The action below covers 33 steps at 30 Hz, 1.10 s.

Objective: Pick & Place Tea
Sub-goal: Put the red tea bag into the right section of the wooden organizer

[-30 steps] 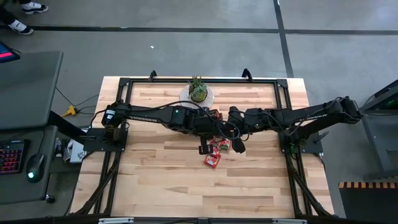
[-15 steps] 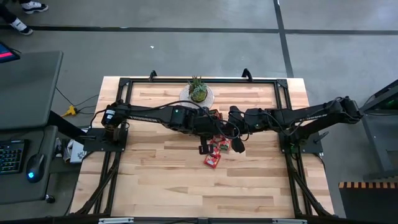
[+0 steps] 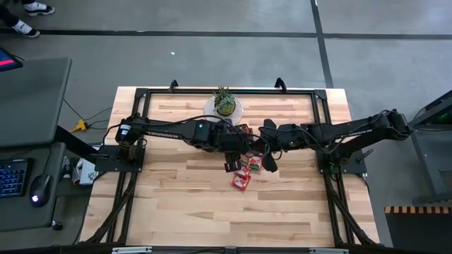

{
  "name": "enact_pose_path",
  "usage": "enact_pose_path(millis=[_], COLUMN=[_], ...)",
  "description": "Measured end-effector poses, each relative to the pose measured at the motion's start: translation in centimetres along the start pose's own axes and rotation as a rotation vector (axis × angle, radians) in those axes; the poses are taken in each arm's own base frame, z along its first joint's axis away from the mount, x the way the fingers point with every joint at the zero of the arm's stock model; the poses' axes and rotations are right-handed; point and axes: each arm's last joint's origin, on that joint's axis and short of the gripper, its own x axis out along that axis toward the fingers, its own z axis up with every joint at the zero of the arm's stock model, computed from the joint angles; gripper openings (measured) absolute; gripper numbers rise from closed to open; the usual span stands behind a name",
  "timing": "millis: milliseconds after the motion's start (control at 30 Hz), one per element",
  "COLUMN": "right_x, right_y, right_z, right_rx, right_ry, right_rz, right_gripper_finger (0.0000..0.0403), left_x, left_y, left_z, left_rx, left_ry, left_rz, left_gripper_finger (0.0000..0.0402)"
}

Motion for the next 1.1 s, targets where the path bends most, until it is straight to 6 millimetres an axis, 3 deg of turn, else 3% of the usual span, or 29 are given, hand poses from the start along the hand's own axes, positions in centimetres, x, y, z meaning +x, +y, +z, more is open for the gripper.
enact_pose_path(millis=[133,367,633,867,1100], right_x=[0.0,0.1,-1.2,-1.2,-0.3], right_y=[-0.5,-1.6,-4.4,-7.5,-10.8], right_z=[-0.9,-2.0,-5.8,-8.6,-8.9], right_rx=[0.001,0.035,0.158,0.197,0.241], right_ry=[0.082,0.074,-0.196,-0.321,-0.362], right_rz=[-0.093,-0.134,-0.024,0.0,-0.002], right_gripper_finger=[0.0,0.0,0.0,0.0,0.0], left_x=[-0.3,-4.6,-9.8,-10.6,-11.2], left_y=[0.6,2.6,4.6,4.2,2.5], left_z=[-0.9,-1.6,-2.8,-2.9,-3.3], left_rx=[-0.037,-0.116,-0.246,-0.298,-0.359], left_ry=[0.065,0.002,-0.086,-0.141,-0.184], left_rz=[0.131,0.264,0.307,0.34,0.314], left_gripper_finger=[0.0225,0.0222,0.0213,0.0213,0.0213])
